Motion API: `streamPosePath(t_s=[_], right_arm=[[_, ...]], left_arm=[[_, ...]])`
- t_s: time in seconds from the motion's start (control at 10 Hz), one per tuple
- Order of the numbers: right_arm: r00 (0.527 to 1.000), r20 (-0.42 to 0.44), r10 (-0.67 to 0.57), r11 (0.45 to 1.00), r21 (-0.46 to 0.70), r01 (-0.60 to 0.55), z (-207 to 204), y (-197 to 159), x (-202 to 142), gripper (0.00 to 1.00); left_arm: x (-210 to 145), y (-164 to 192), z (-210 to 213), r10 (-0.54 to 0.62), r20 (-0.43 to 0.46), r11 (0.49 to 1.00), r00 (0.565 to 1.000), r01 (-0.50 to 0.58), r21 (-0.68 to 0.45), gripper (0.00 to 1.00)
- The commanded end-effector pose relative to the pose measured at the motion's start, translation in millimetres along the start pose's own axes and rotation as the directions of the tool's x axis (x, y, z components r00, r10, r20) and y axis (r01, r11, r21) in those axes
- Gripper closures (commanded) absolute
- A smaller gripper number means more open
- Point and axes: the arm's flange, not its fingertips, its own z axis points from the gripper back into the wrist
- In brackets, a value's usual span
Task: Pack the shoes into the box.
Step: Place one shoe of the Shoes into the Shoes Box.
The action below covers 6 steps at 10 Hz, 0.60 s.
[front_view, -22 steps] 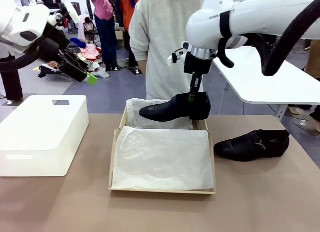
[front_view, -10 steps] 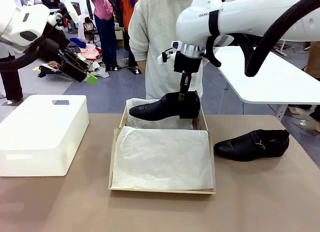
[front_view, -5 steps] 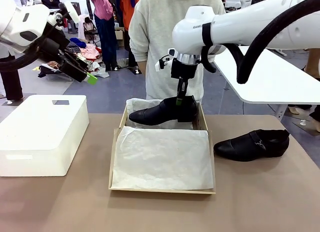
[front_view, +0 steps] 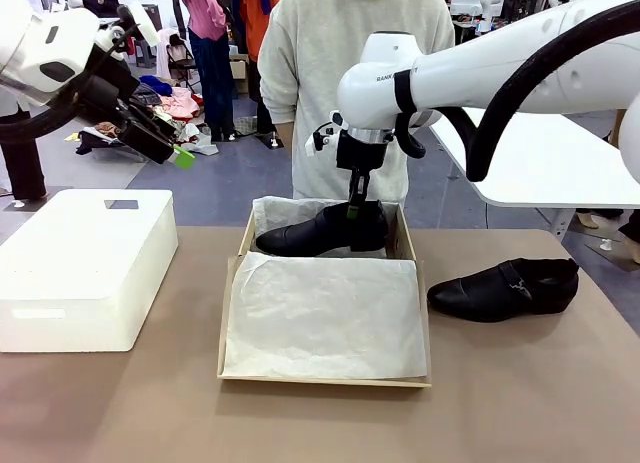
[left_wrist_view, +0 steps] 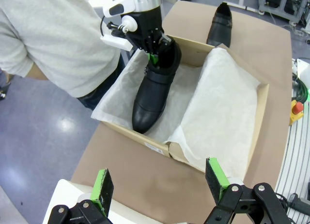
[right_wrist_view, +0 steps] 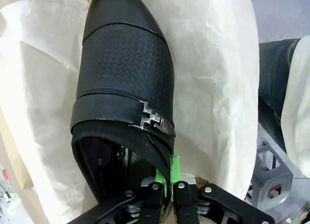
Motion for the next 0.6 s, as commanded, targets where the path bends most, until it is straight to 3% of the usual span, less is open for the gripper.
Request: streamPosePath(t_s=[0.0, 0.5], right_arm=[[1.0, -0.006, -0.012, 0.999, -0.041, 0.012, -10, 1, -4, 1.0], [0.999, -0.025, -0.022, 1.0, 0.016, 0.022, -27, -1, -7, 1.0]], left_arm=[[-1, 2, 0, -0.008, 0.014, 1.0, 1.0, 0.009, -0.014, 0.0], [-1, 2, 0, -0.008, 0.014, 1.0, 1.0, 0.009, -0.014, 0.0]])
